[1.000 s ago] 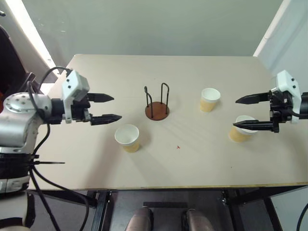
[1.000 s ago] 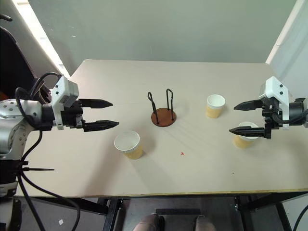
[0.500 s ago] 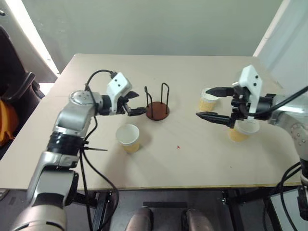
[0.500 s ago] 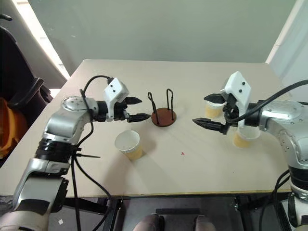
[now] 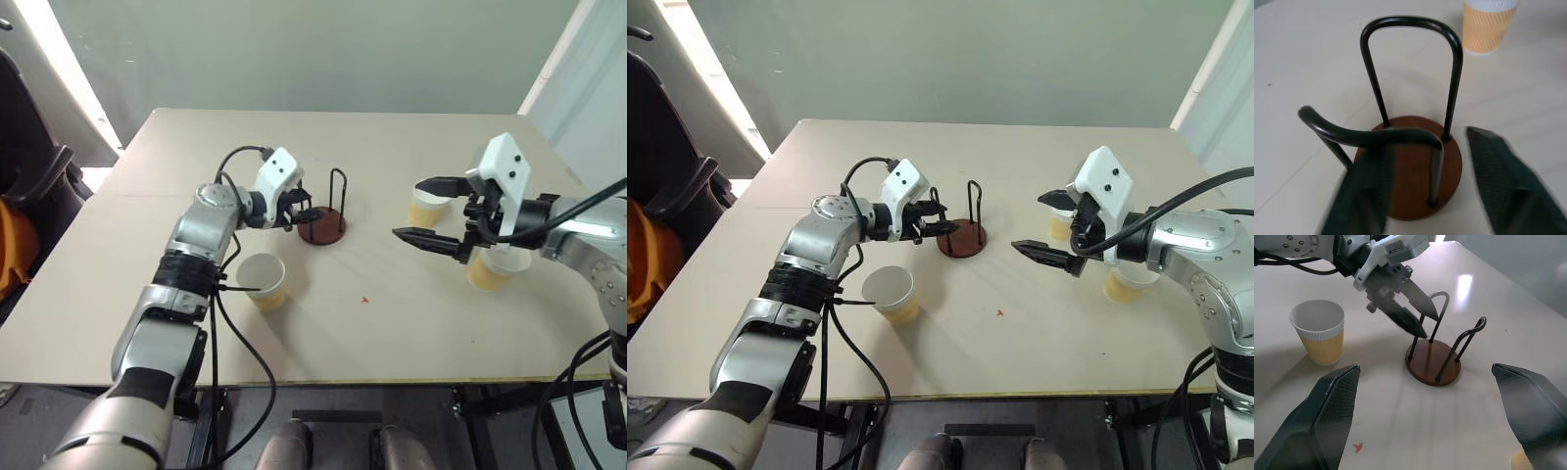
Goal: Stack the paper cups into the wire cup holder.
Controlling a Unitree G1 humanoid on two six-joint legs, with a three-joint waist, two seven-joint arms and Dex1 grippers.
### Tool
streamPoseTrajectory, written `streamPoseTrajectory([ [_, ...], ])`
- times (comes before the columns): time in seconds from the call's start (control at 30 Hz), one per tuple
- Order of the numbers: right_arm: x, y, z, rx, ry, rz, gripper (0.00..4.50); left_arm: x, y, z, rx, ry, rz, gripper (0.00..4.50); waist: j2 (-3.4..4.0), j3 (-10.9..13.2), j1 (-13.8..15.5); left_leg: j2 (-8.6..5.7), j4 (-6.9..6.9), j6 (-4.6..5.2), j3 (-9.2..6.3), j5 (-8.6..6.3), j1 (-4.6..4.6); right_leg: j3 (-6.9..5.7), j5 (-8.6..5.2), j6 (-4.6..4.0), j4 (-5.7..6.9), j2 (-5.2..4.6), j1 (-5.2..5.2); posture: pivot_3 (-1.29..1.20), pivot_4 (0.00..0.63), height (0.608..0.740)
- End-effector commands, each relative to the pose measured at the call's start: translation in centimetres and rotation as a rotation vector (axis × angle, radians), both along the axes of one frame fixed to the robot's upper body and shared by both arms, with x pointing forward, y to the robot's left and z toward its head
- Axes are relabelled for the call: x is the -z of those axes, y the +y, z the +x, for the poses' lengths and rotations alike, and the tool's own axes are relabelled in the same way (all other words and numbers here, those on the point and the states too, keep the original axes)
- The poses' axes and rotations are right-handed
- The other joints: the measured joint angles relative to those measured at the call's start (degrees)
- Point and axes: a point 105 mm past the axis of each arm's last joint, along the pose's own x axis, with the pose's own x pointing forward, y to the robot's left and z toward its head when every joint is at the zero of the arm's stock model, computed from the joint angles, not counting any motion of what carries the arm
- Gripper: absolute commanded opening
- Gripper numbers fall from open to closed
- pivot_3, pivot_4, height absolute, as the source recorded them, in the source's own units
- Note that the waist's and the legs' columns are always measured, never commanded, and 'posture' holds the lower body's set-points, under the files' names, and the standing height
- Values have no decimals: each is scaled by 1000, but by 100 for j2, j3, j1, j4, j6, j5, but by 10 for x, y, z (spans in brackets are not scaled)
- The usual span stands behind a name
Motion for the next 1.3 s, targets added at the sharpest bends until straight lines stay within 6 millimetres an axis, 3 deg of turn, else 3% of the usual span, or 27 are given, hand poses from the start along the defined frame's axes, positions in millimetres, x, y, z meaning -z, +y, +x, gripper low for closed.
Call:
streamPoseTrajectory([
  [0.03,-14,-4,-5,16,-68,4,4500,-22,-4,0,26,-59,-21,1253,0,0,0,0,0,0,1,0,0,0,0,1,0,0,0,0,150,740],
  [0.13,-14,-5,-5,19,-71,-2,4500,-28,-8,-6,77,-54,-37,161,-1,0,3,0,0,1,1,1,0,1,-1,4,0,0,0,0,150,740],
  [0.17,-14,-6,-5,20,-72,-6,4500,-29,-10,-9,95,-53,-34,36,-1,1,4,0,1,1,1,1,-1,1,-1,5,0,0,0,0,150,740],
  [0.3,-10,-11,-15,-35,-21,-44,4500,-38,-30,-37,267,-44,-45,36,-4,2,28,-2,2,3,1,1,-13,1,-3,14,-2,0,-3,0,150,740],
  [0.47,12,-28,-41,-138,116,-191,4500,-42,-53,-77,424,-14,-45,36,-4,2,79,-9,4,6,5,-7,-23,5,-14,32,-6,-1,-2,0,150,740],
  [0.7,26,-53,-48,-105,190,-312,4500,-14,-70,-114,510,71,-17,36,-6,3,76,-7,8,0,17,-5,-1,15,-16,40,7,-3,12,0,150,740],
  [1.03,34,-41,-53,-155,220,-330,4500,16,-82,-125,462,164,-10,36,-7,4,58,-8,12,20,18,20,10,16,-4,50,7,-6,26,0,150,740],
  [1.27,40,-44,-50,-143,227,-375,4500,30,-82,-130,467,207,39,36,-9,3,62,-10,12,22,17,23,10,17,1,52,5,-7,29,0,150,740],
  [1.3,40,-44,-49,-141,226,-378,4500,32,-81,-130,459,214,48,309,-8,3,62,-10,12,23,17,23,10,16,1,52,4,-7,29,0,150,740],
])
